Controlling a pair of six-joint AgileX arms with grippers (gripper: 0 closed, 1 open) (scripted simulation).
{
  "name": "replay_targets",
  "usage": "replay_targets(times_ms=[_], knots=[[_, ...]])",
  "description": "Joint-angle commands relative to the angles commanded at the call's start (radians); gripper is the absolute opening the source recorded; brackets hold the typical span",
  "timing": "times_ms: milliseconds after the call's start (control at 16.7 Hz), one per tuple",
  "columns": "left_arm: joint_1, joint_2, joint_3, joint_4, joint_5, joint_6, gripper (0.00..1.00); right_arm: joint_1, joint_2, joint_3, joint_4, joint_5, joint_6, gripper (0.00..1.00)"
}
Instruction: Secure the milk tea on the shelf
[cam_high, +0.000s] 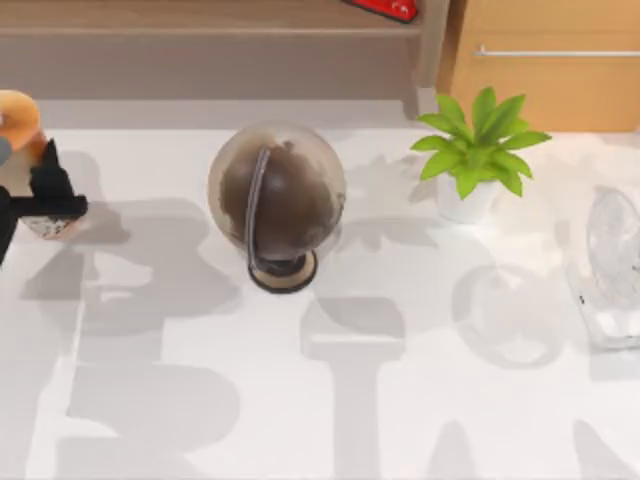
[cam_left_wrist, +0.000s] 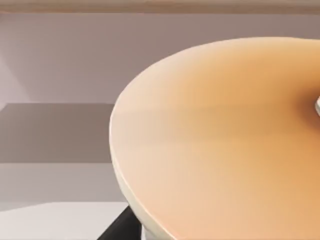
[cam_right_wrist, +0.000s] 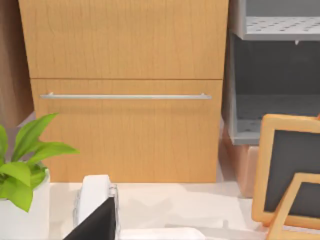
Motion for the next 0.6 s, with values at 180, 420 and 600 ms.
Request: replay_targets(times_ms=[180,420,600], knots=[[0.0,-0.03,0.0,-0.031,0.0,0.0,0.0,0.0,0.0,0.0,0.0,0.0,0.0,1.0],[0.0,-0.027,0.001,-0.028,-0.001,0.002,0.0,0.0,0.0,0.0,0.0,0.0,0.0,1.0],[-0.021,-0.072,0.055,-0.042,-0.022,-0.006,0.0,0.0,0.0,0.0,0.0,0.0,0.0,1.0]])
